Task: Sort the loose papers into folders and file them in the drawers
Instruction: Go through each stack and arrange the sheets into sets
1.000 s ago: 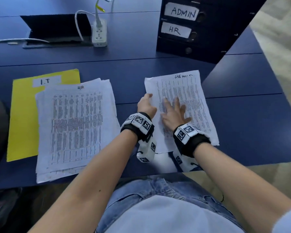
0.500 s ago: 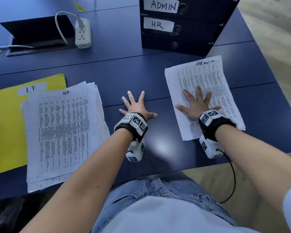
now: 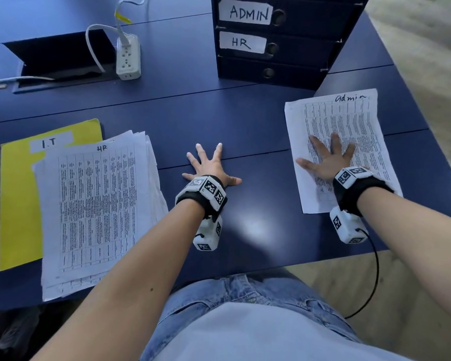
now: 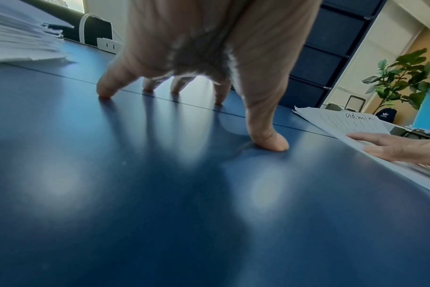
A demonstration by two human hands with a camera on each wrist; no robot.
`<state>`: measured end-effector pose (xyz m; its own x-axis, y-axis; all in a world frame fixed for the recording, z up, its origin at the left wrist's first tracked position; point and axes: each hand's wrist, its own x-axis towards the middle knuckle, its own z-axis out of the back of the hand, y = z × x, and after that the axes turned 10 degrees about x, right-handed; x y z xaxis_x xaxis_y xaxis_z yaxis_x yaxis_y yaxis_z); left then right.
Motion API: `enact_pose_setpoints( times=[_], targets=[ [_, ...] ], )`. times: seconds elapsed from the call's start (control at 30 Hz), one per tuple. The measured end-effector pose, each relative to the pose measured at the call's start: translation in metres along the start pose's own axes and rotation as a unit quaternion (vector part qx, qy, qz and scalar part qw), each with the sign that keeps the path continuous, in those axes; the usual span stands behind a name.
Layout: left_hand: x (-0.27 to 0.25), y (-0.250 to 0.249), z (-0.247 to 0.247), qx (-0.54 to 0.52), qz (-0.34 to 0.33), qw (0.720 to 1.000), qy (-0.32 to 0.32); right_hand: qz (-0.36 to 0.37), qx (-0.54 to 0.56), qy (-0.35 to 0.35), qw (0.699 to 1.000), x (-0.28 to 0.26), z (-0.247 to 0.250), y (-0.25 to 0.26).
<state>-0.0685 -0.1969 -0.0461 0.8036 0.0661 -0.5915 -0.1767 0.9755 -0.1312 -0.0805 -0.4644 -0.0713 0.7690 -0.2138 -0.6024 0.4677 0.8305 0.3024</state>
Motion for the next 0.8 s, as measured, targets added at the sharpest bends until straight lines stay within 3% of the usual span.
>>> enact_pose_setpoints(
  times=[0.2,0.4,0.63,0.8],
  targets=[
    [0.003,0.002,0.003,-0.018,-0.003,1.0,-0.01,-0.014,0.028,-0.027,0.999,-0.024,0.007,0.031],
    [0.01,0.029,0.043,-0.155,-0.01,0.983,-0.099,0.113,0.093,-0.058,0.987,-0.037,-0.008,0.117],
    [0.014,0.132,0.103,-0.191,0.005,0.957,-0.219,0.28,0.175,-0.001,0.944,-0.06,-0.049,0.24],
    [0.014,0.223,0.116,-0.169,0.065,0.959,-0.217,0.32,0.187,0.038,0.928,-0.091,-0.091,0.312]
  ],
)
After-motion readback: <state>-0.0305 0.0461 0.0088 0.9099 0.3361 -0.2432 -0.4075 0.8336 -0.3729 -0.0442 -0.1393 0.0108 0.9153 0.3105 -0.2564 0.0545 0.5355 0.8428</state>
